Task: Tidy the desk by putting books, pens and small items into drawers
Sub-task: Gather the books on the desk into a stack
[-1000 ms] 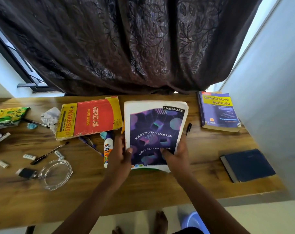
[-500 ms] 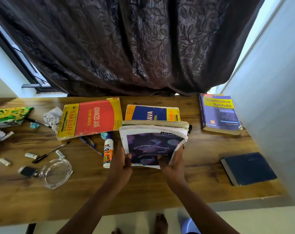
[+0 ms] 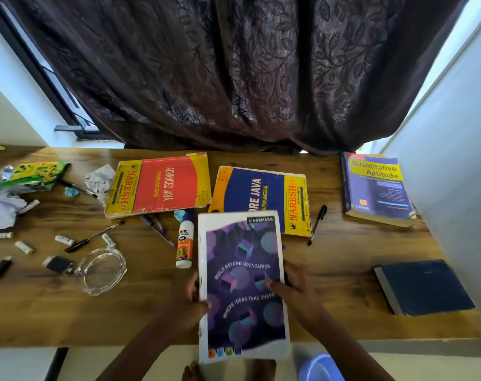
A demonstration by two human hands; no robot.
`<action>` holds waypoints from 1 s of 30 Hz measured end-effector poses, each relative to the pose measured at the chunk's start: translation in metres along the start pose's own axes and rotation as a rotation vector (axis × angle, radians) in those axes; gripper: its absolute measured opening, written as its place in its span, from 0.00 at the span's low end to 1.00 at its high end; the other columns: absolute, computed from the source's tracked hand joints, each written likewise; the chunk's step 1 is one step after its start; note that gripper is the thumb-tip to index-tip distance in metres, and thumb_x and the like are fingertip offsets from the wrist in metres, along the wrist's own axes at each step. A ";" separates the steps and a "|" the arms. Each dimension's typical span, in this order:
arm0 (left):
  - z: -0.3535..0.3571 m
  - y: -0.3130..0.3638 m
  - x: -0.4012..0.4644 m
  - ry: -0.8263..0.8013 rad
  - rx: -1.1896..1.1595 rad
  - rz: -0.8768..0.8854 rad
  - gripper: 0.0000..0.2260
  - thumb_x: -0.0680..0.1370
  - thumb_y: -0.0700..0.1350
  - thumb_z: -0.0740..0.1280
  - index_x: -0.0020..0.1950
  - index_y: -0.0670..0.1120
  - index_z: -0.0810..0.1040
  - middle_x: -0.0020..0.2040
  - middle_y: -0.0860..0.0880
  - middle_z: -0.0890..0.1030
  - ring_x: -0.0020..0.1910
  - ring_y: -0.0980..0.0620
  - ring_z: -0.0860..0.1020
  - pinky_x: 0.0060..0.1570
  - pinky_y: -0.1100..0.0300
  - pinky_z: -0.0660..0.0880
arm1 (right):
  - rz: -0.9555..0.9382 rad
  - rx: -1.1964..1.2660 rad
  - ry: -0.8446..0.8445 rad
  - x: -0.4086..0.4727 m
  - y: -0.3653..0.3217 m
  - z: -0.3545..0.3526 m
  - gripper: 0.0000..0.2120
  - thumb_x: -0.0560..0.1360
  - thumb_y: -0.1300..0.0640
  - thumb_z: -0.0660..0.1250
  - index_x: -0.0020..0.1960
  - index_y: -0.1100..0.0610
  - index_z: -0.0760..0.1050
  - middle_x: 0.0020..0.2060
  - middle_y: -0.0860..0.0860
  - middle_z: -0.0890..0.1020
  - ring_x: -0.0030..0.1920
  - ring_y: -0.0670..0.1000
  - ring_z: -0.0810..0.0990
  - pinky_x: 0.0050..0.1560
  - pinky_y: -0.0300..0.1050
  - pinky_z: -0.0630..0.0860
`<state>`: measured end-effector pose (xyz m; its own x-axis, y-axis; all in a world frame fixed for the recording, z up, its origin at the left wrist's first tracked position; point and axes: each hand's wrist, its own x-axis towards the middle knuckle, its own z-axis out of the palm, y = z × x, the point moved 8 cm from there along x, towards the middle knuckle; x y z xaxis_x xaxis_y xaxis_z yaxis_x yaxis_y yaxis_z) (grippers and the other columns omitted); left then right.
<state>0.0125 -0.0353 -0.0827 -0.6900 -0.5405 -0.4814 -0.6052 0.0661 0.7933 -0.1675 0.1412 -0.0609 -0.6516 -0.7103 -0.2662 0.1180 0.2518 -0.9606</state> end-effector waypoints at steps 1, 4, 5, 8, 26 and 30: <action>0.003 -0.008 0.000 -0.024 0.017 -0.037 0.17 0.68 0.43 0.76 0.55 0.52 0.78 0.44 0.53 0.87 0.44 0.51 0.86 0.48 0.42 0.83 | 0.041 -0.037 -0.022 -0.001 0.011 0.001 0.14 0.74 0.58 0.69 0.57 0.48 0.83 0.53 0.55 0.87 0.54 0.59 0.86 0.56 0.65 0.81; 0.015 -0.024 -0.004 -0.075 -0.006 -0.145 0.13 0.70 0.50 0.71 0.52 0.49 0.81 0.43 0.48 0.87 0.43 0.46 0.87 0.47 0.37 0.83 | 0.136 -0.165 -0.059 -0.002 0.038 0.000 0.11 0.71 0.54 0.70 0.52 0.49 0.84 0.47 0.55 0.88 0.49 0.55 0.87 0.52 0.68 0.81; 0.016 -0.025 -0.005 -0.067 0.013 -0.155 0.11 0.72 0.51 0.69 0.52 0.48 0.81 0.43 0.47 0.87 0.41 0.46 0.87 0.45 0.37 0.83 | 0.153 -0.207 -0.069 -0.002 0.043 0.001 0.11 0.70 0.52 0.70 0.52 0.49 0.84 0.47 0.54 0.88 0.48 0.55 0.87 0.52 0.68 0.81; 0.016 -0.017 -0.005 -0.002 0.161 -0.112 0.14 0.75 0.56 0.66 0.49 0.47 0.80 0.40 0.49 0.86 0.38 0.50 0.86 0.43 0.40 0.83 | 0.240 -0.262 -0.084 -0.001 0.057 0.001 0.14 0.68 0.47 0.70 0.52 0.47 0.84 0.47 0.50 0.88 0.48 0.54 0.87 0.54 0.65 0.82; 0.004 0.030 0.008 0.345 0.516 0.037 0.12 0.81 0.52 0.69 0.49 0.50 0.68 0.40 0.55 0.73 0.33 0.59 0.72 0.29 0.72 0.62 | 0.335 -0.964 -0.112 0.019 0.008 0.001 0.24 0.76 0.37 0.65 0.60 0.56 0.79 0.55 0.55 0.84 0.52 0.56 0.81 0.48 0.45 0.74; -0.005 0.027 0.015 0.403 0.570 0.055 0.13 0.80 0.53 0.70 0.52 0.47 0.71 0.44 0.49 0.79 0.35 0.56 0.74 0.30 0.67 0.65 | 0.263 -1.085 -0.122 0.024 0.001 0.009 0.26 0.78 0.37 0.59 0.62 0.55 0.79 0.58 0.55 0.83 0.59 0.58 0.81 0.53 0.47 0.74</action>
<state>-0.0128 -0.0460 -0.0665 -0.5916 -0.7852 -0.1828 -0.7635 0.4727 0.4401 -0.1762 0.1191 -0.0690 -0.6181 -0.5950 -0.5137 -0.5122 0.8006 -0.3110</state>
